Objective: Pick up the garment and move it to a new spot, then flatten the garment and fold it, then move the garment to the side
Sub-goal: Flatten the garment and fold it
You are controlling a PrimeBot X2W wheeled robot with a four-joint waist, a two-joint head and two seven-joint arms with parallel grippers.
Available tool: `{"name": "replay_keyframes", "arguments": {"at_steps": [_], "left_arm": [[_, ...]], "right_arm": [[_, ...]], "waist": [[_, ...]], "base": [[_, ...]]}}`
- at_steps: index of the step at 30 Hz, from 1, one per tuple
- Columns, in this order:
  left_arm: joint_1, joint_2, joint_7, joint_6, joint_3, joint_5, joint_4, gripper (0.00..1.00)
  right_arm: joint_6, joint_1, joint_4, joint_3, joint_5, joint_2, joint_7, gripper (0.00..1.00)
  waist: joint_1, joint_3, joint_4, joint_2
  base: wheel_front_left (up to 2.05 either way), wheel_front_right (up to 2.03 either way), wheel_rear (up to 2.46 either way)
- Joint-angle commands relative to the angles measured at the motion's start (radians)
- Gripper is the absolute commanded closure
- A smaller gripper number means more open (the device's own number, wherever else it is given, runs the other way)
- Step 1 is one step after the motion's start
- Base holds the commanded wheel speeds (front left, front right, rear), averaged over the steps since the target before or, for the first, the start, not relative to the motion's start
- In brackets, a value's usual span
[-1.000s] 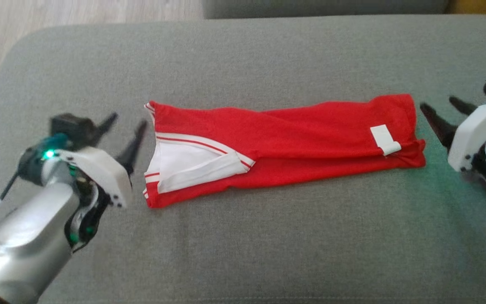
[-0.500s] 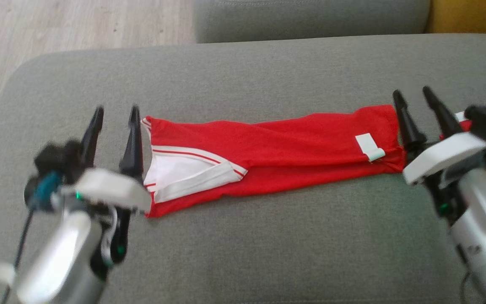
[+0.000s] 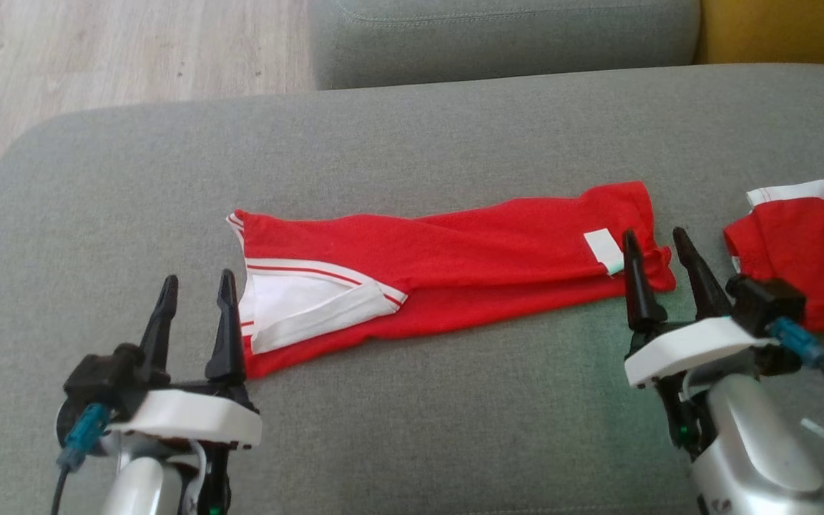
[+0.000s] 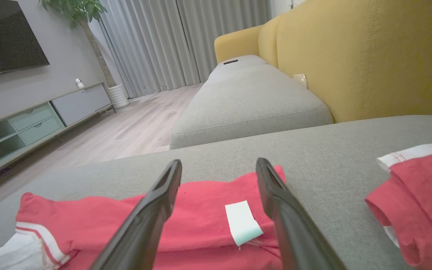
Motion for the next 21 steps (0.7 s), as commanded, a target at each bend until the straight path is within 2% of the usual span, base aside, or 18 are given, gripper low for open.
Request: {"name": "replay_keyframes", "arguments": {"at_steps": [1, 5, 10, 21], "left_arm": [[-0.044, -0.003, -0.012, -0.017, 0.051, 0.019, -0.026, 0.0], [-0.071, -0.023, -0.012, -0.068, 0.069, 0.061, -0.012, 0.0], [-0.105, -0.033, -0.012, -0.103, 0.072, 0.08, 0.01, 0.0], [-0.126, -0.036, -0.012, -0.105, 0.05, 0.053, 0.026, 0.0]], "right_arm": [[0.004, -0.021, -0.036, 0.004, -0.021, 0.013, -0.013, 0.0], [0.004, -0.042, -0.003, -0.071, -0.079, 0.026, -0.01, 0.0], [0.004, -0.103, 0.091, -0.178, -0.135, 0.033, 0.031, 0.0], [0.004, -0.221, 0.325, -0.371, -0.232, 0.038, 0.08, 0.0]], "waist": [[0.0001, 0.009, 0.004, -0.0001], [0.0001, 0.043, 0.022, -0.0001], [0.0001, 0.09, 0.054, -0.0001], [0.0001, 0.136, 0.094, -0.0001]], "base": [[0.0, 0.0, 0.0], [0.0, 0.0, 0.0], [0.0, 0.0, 0.0], [0.0, 0.0, 0.0]]}}
